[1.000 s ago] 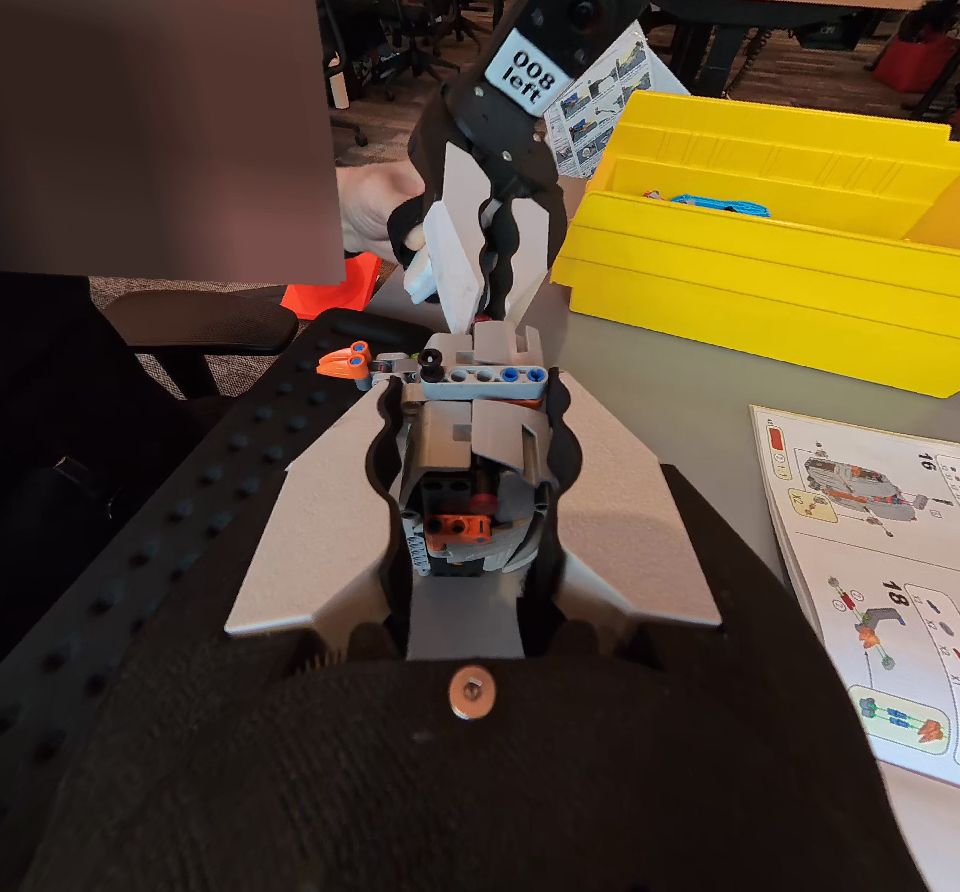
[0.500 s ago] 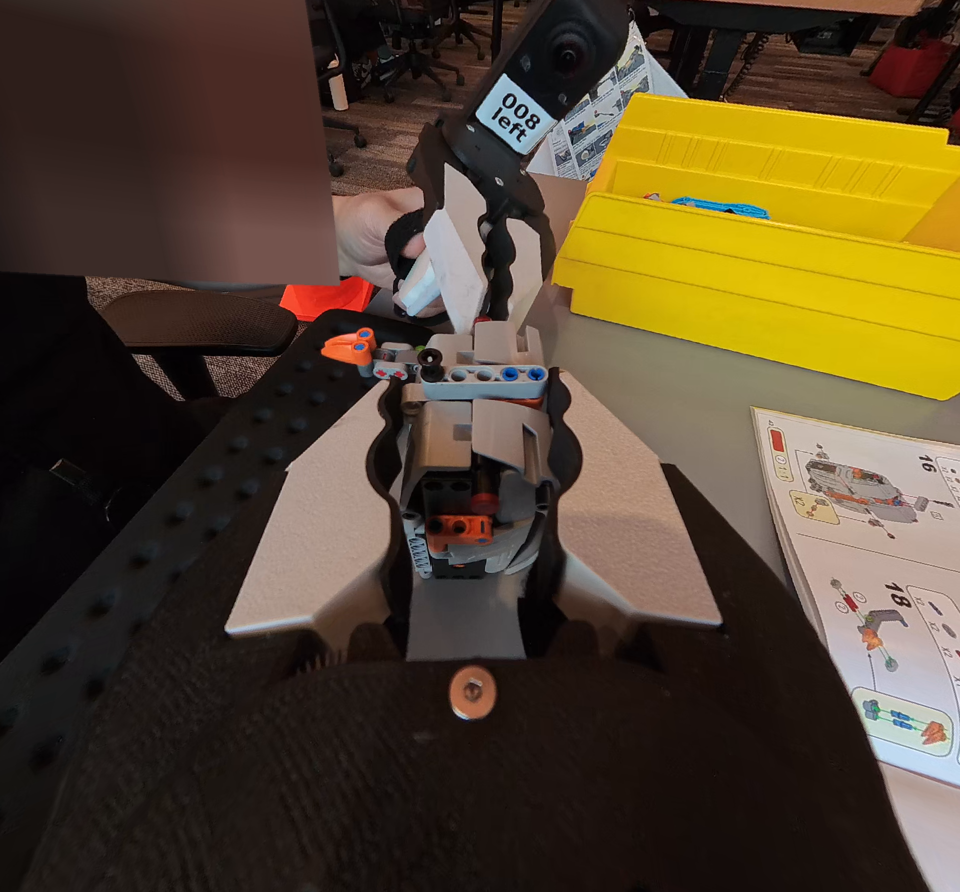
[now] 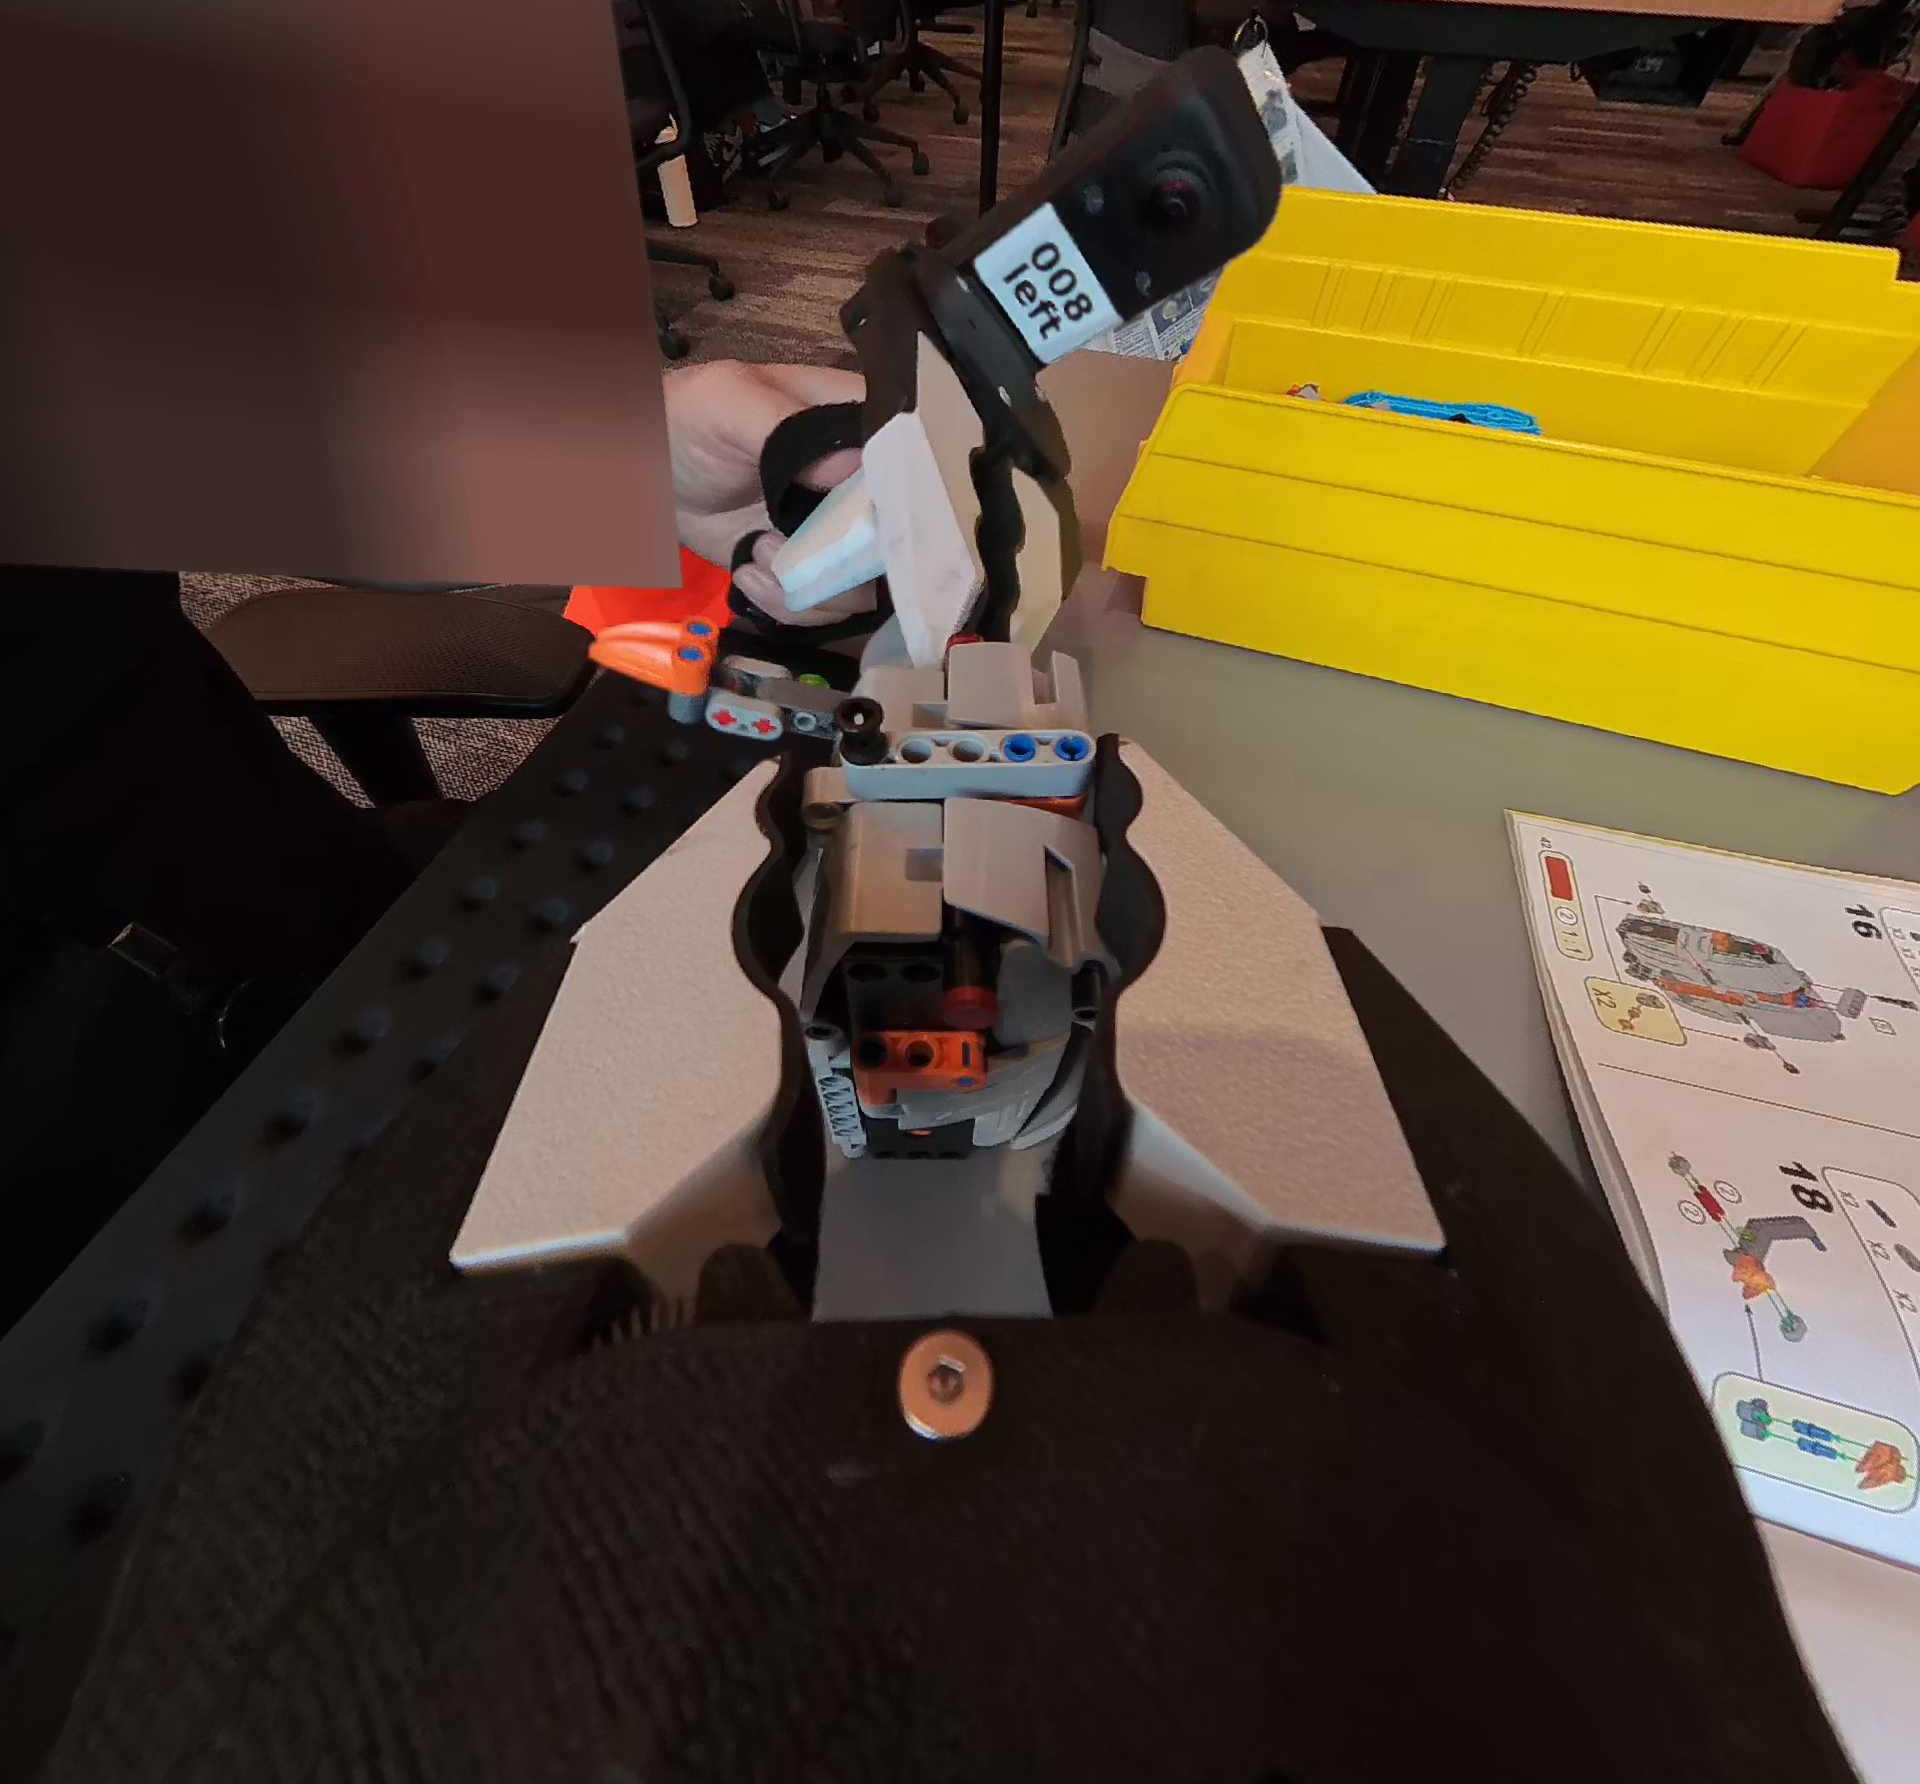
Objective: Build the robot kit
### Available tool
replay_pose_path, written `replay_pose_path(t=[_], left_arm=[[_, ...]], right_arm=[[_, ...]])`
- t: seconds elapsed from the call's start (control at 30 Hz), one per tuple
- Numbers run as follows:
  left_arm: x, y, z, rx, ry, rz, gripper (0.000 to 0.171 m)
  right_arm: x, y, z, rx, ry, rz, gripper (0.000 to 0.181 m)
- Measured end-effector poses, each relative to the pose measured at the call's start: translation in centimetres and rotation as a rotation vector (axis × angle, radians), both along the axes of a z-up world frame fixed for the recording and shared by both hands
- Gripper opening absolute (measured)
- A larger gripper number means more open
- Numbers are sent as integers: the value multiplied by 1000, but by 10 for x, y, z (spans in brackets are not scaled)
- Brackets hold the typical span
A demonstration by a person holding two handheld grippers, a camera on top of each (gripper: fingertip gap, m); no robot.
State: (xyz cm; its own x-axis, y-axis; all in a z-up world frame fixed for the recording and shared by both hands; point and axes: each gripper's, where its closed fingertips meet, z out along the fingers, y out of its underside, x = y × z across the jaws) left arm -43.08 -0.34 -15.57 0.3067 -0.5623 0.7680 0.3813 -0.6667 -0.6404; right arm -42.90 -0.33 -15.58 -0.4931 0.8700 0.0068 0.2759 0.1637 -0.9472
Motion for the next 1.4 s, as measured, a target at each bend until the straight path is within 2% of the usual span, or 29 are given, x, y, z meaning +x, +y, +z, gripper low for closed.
replay_pose_path(t=[0.4, 1.03, 1.4], left_arm=[[2, -2, 1, -147, -86, -85, 5], [1, -6, 0, -70, 19, 4, 5], [3, -7, -1, -72, 24, -24, 5]], right_arm=[[1, -1, 1, -25, -1, 19, 56], [2, -7, -2, 89, -67, 23, 56], [2, -7, -2, 111, -76, 21, 56]])
